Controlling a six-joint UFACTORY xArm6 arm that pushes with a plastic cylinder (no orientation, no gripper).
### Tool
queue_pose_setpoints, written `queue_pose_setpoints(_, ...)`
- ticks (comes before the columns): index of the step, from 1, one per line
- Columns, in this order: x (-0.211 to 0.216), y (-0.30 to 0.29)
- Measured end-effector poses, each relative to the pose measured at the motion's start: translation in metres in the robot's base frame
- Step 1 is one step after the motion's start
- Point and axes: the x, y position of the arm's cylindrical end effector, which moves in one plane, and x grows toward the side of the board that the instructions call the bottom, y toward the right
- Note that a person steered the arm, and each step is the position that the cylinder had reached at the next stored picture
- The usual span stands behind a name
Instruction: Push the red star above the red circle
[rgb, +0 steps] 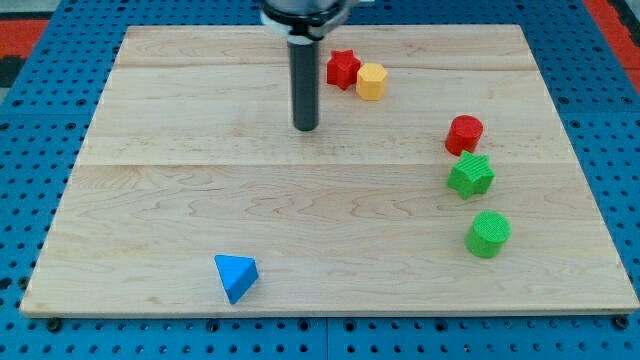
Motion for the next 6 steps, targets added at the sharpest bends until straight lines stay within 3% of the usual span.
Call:
queue_pose_setpoints(2, 0.000, -0.059)
queue_pose_setpoints(4, -0.047, -0.042)
queue_pose_setpoints(5, -0.063, 0.031)
queue_pose_setpoints(6, -0.078, 0.037)
